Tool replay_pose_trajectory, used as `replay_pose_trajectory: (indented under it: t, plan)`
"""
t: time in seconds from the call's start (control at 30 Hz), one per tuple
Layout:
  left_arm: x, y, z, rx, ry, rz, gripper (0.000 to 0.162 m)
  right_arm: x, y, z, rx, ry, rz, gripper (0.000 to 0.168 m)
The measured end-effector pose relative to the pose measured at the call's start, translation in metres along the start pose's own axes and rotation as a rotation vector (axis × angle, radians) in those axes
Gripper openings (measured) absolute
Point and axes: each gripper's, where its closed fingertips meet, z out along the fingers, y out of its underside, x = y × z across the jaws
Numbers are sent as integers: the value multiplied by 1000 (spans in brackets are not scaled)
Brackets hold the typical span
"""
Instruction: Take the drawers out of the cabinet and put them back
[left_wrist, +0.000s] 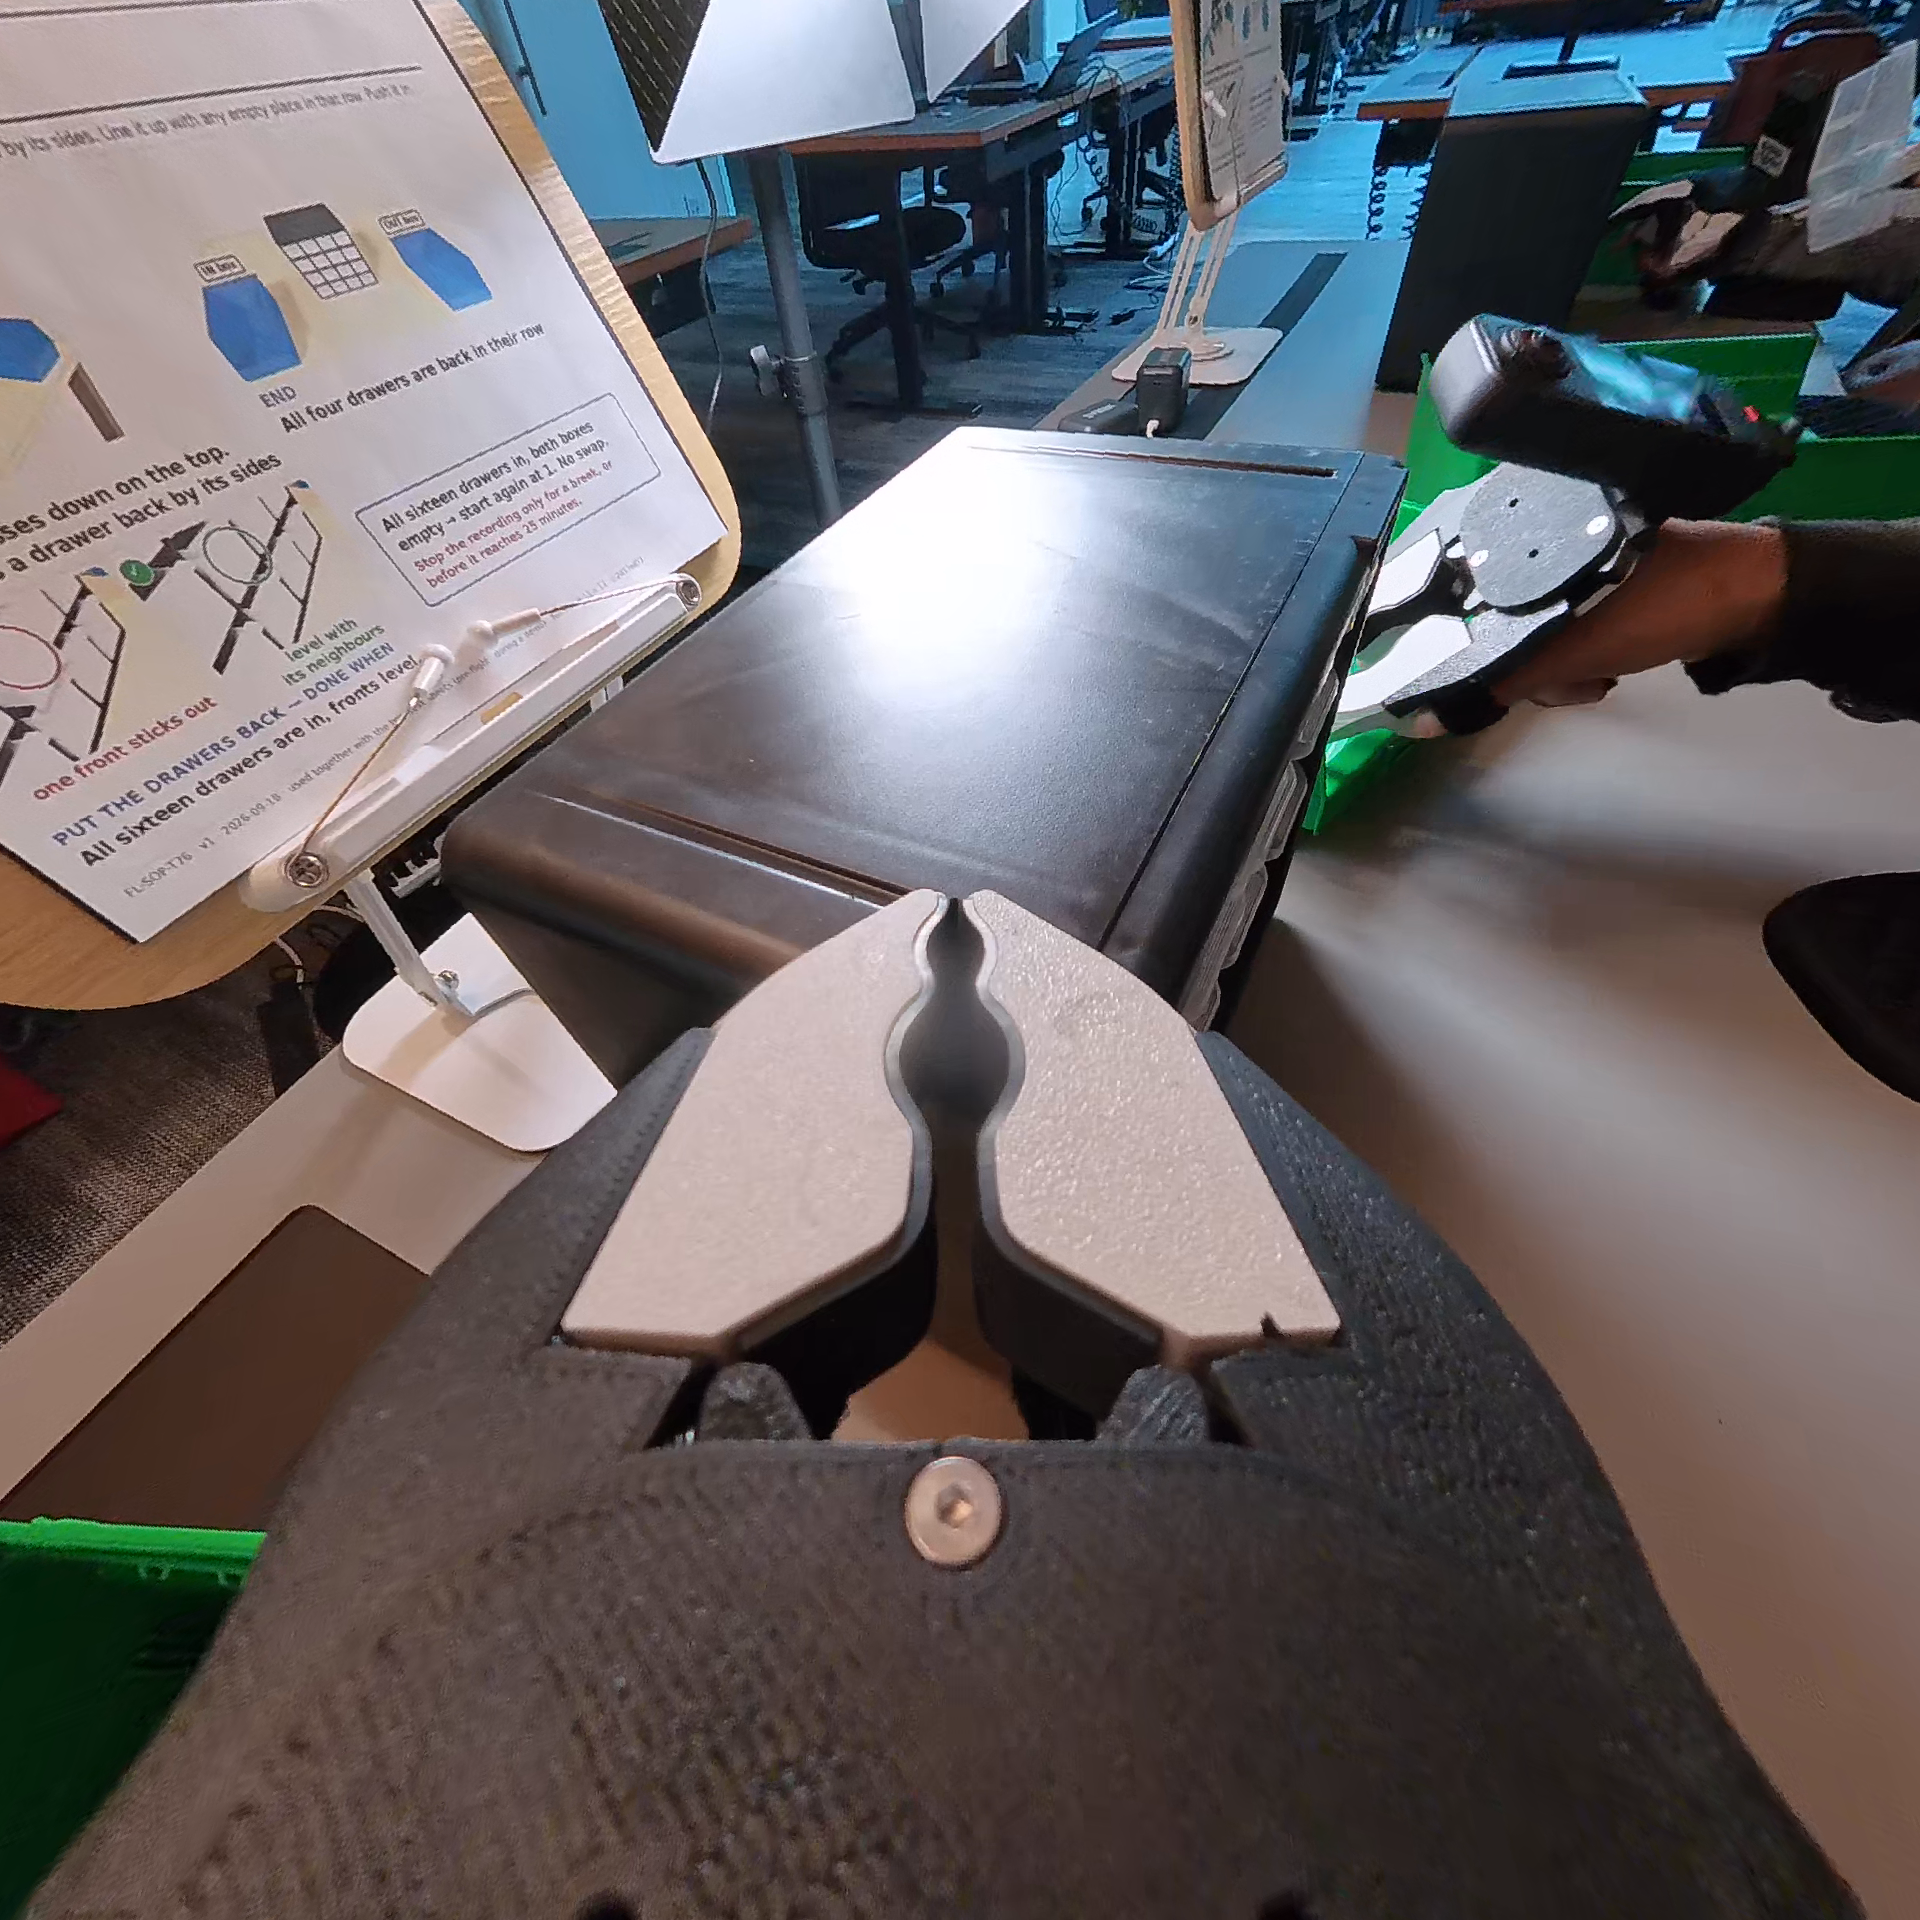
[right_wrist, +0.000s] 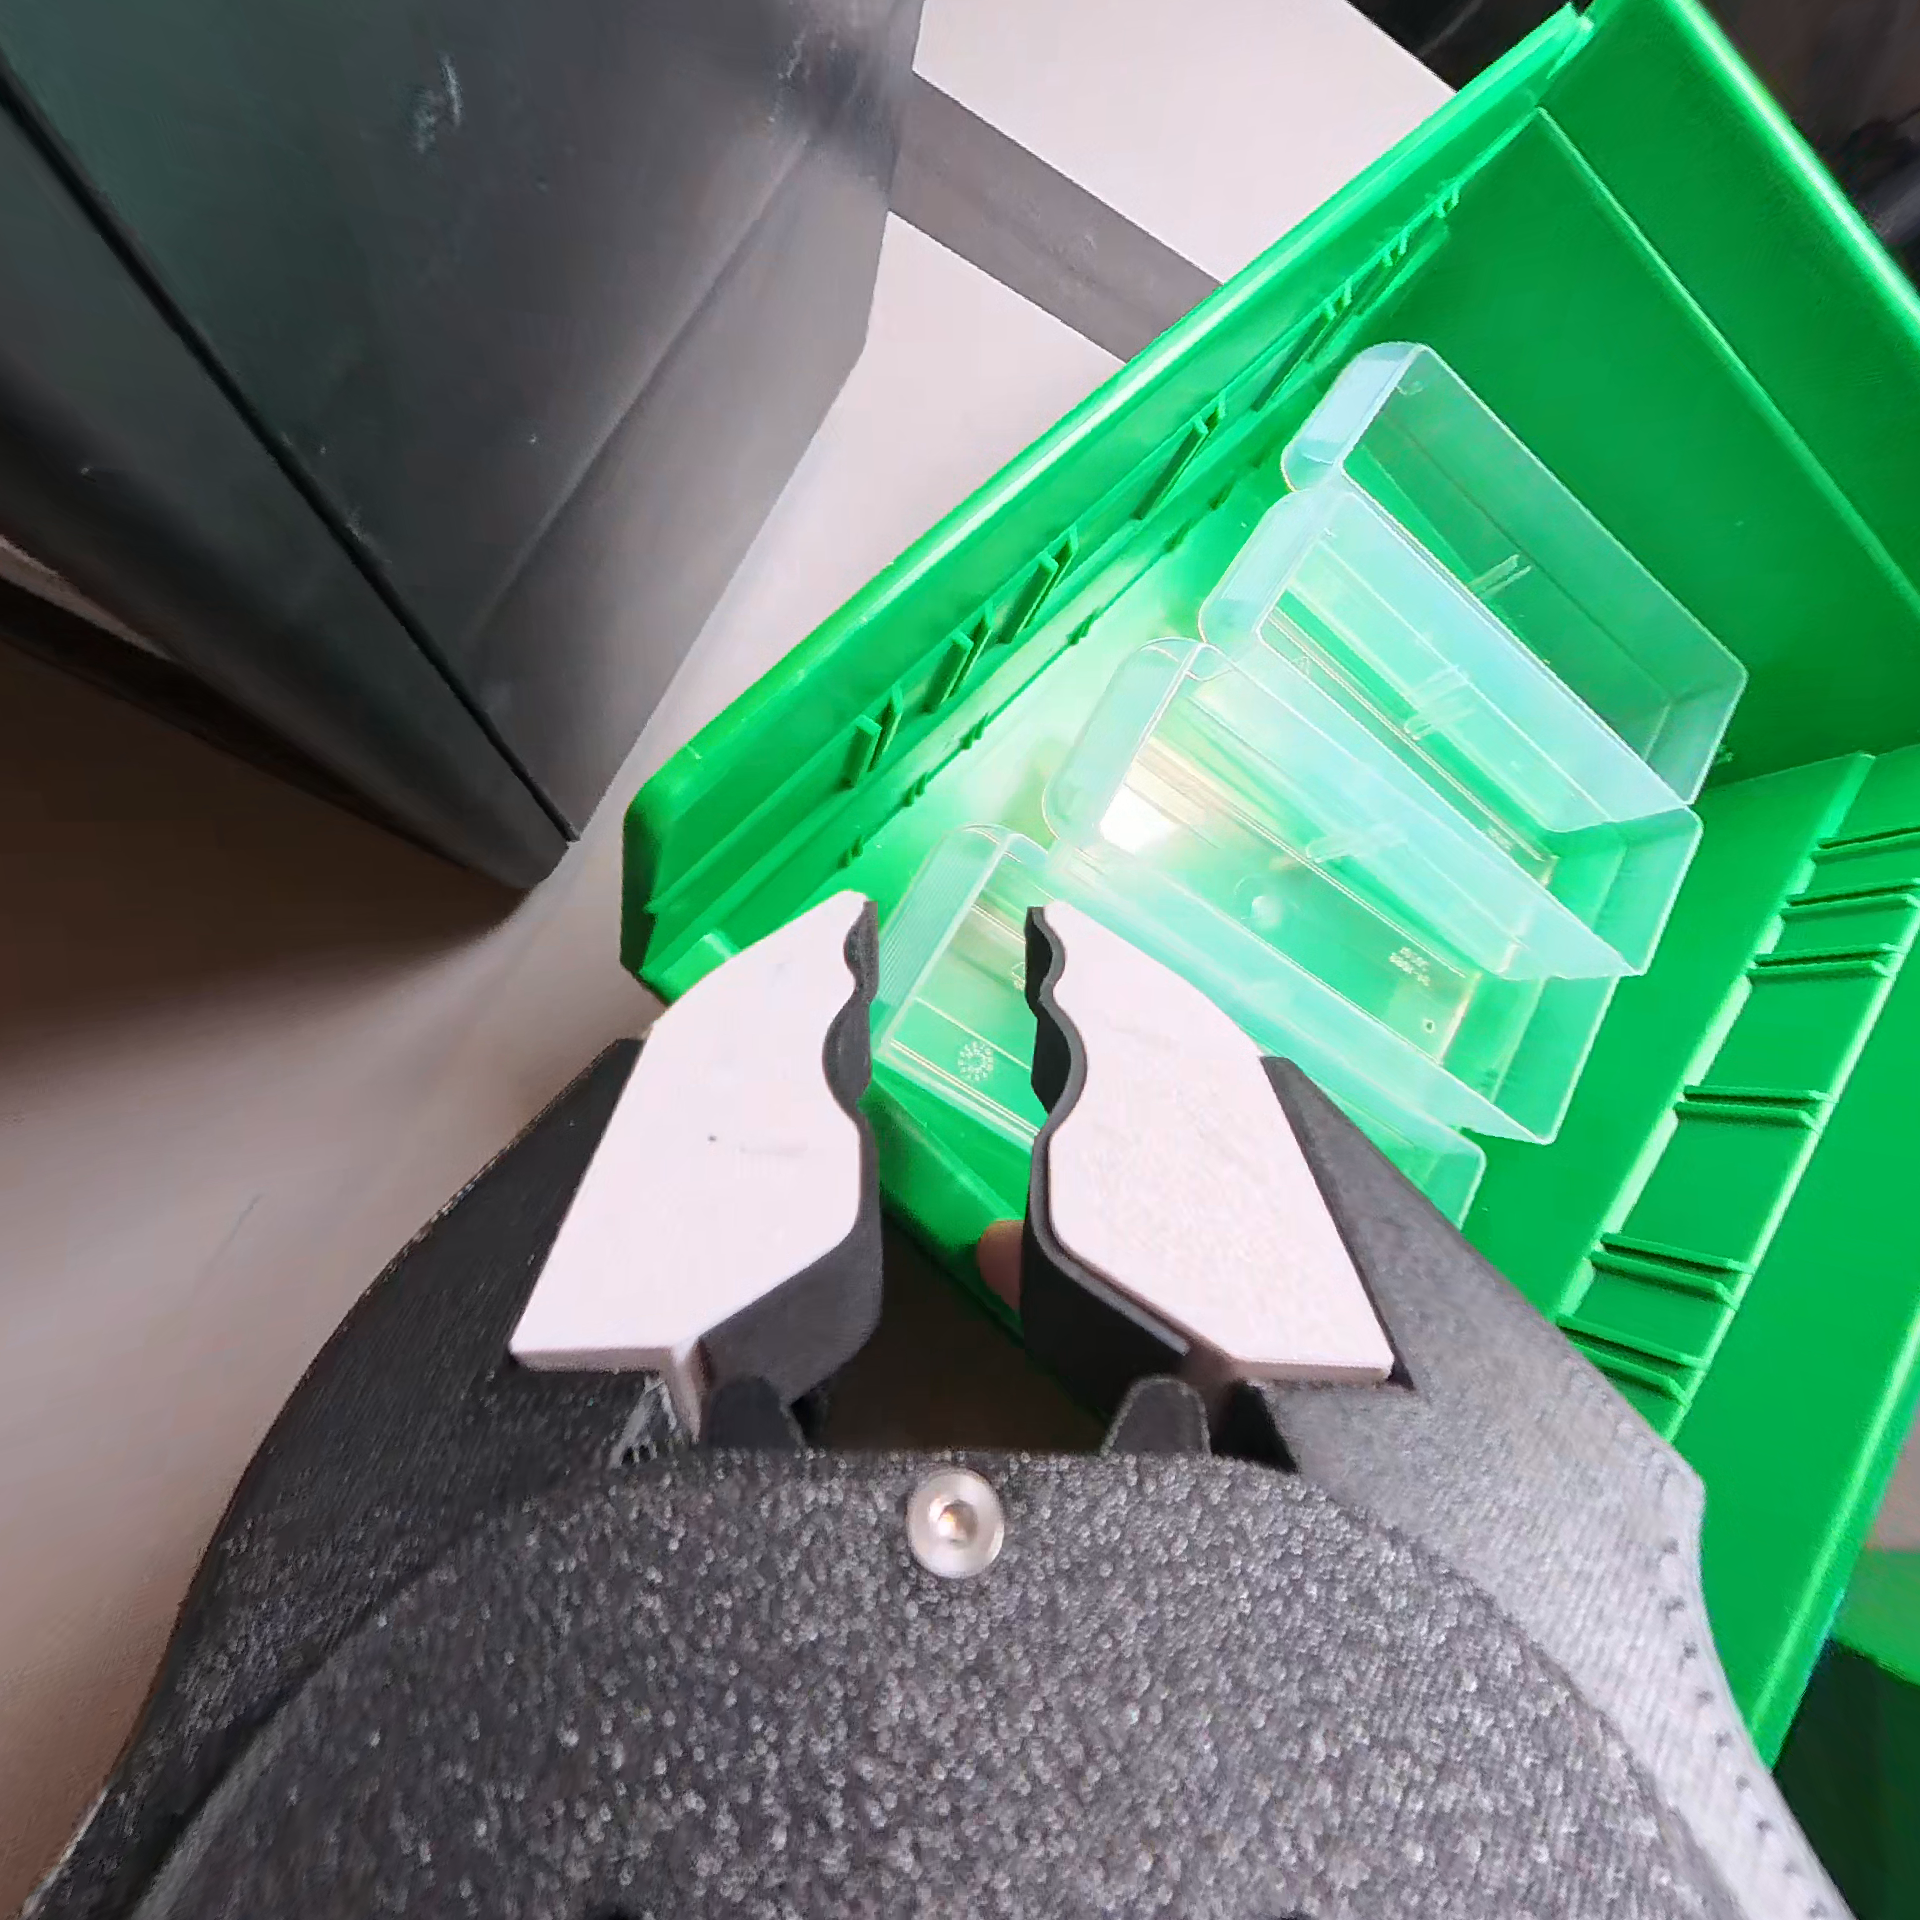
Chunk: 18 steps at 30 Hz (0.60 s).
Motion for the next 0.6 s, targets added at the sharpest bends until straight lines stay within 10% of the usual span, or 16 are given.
replay_pose_trajectory:
  t: [0.6]
  plan:
    - [0, 0, 0, 7, -2, -4, 0, 35, 48, 0, -346, -216, -301, 11]
